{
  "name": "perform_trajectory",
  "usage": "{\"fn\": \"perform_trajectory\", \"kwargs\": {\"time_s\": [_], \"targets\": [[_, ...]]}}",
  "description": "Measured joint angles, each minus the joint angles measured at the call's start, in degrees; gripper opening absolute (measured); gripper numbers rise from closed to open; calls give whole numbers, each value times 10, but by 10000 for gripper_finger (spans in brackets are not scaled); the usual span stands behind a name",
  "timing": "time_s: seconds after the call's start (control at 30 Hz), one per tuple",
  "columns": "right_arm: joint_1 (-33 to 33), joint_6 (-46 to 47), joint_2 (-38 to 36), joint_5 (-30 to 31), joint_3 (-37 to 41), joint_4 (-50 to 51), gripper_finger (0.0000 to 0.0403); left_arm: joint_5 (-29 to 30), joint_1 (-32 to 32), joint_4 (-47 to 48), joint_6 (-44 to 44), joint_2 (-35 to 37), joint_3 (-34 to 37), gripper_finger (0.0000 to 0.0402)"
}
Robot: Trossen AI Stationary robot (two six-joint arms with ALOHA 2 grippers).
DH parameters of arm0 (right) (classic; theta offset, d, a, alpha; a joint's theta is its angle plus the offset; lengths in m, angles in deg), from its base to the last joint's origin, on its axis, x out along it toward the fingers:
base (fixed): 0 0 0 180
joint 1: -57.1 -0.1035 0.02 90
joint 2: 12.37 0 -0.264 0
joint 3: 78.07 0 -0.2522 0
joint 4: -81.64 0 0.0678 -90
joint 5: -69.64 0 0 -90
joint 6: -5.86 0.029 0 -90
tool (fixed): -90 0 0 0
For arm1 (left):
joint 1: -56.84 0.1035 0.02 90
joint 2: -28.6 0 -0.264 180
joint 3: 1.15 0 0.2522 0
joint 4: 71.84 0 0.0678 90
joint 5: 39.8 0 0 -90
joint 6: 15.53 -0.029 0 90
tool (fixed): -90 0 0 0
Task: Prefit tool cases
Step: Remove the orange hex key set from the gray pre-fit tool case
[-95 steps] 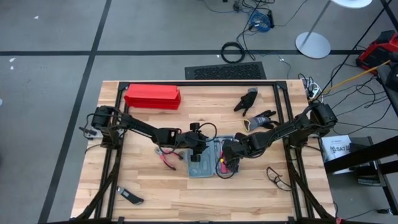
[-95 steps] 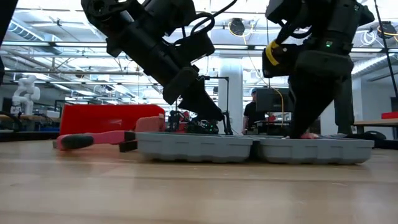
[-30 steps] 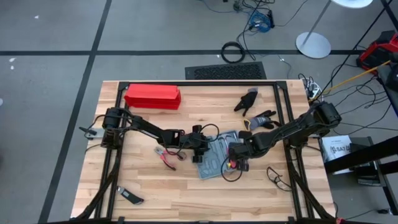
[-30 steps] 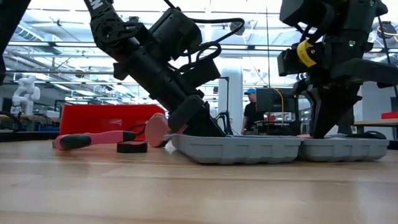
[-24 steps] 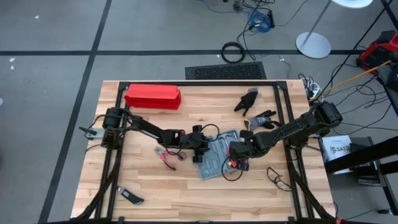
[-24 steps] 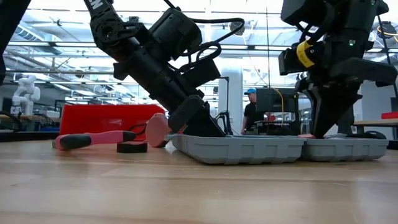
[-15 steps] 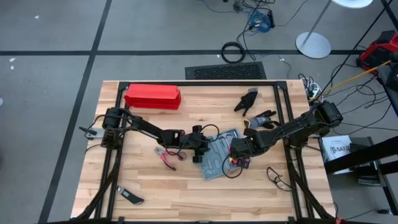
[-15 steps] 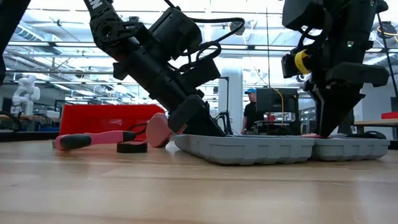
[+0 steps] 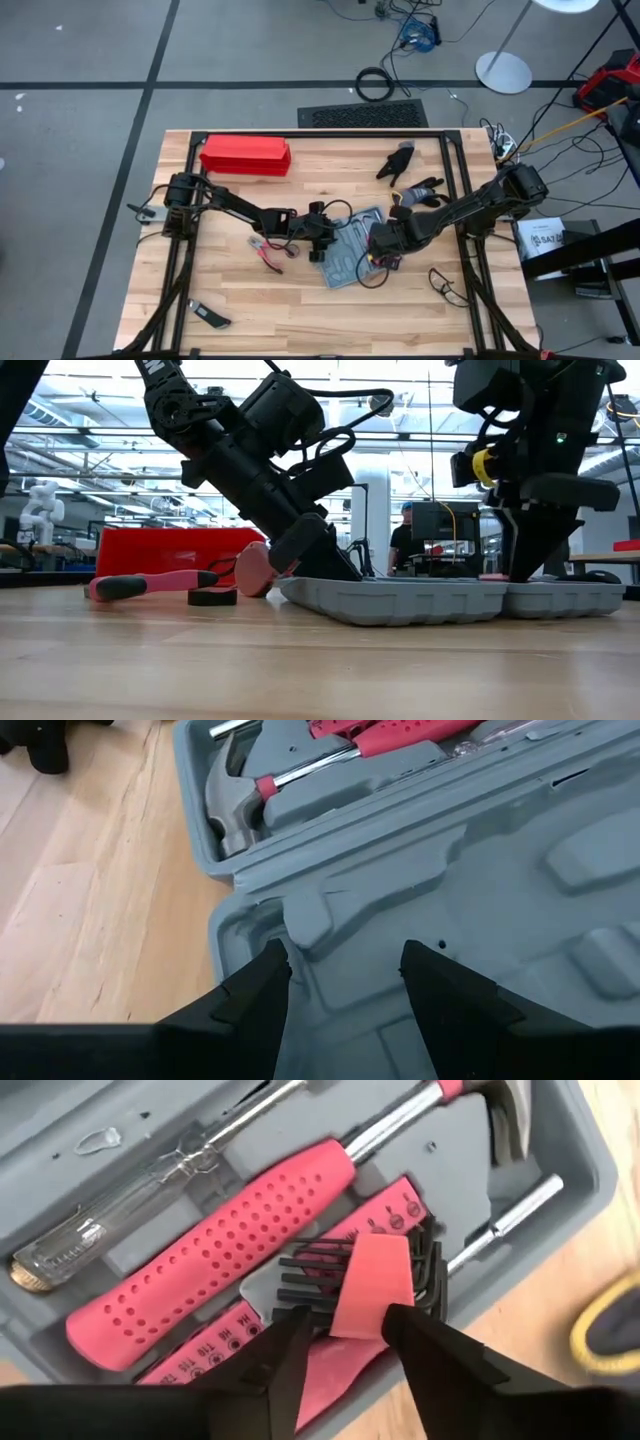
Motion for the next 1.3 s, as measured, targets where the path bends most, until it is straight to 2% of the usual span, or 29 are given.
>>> {"fn": "perform_trajectory", "kwargs": {"time_s": [0.17, 0.33, 0.67, 0.8, 0.97, 1.13, 1.23, 1.3], "targets": [[-5, -60, 48, 26, -4, -29, 192, -2, -1, 4, 0, 1, 1, 203], [-30, -98, 66, 102, -3, -43, 216, -1, 0, 4, 0, 1, 1, 203], [-31, -55, 71, 130, 0, -55, 207, 3, 0, 6, 0, 1, 1, 203], [-46, -40, 47, 192, 5, -49, 205, 4, 0, 5, 1, 1, 1, 203], [-44, -15, -27, 226, 4, -54, 205, -15, -2, -2, 0, 0, 0, 203], [-17, 44, -79, 188, 4, -53, 205, -19, -2, -1, 0, 0, 0, 202], [4, 46, -77, 125, 4, -63, 205, -20, -2, -1, 0, 0, 0, 202], [10, 39, -67, 109, 4, -87, 206, -20, -2, -1, 0, 0, 0, 202]]}}
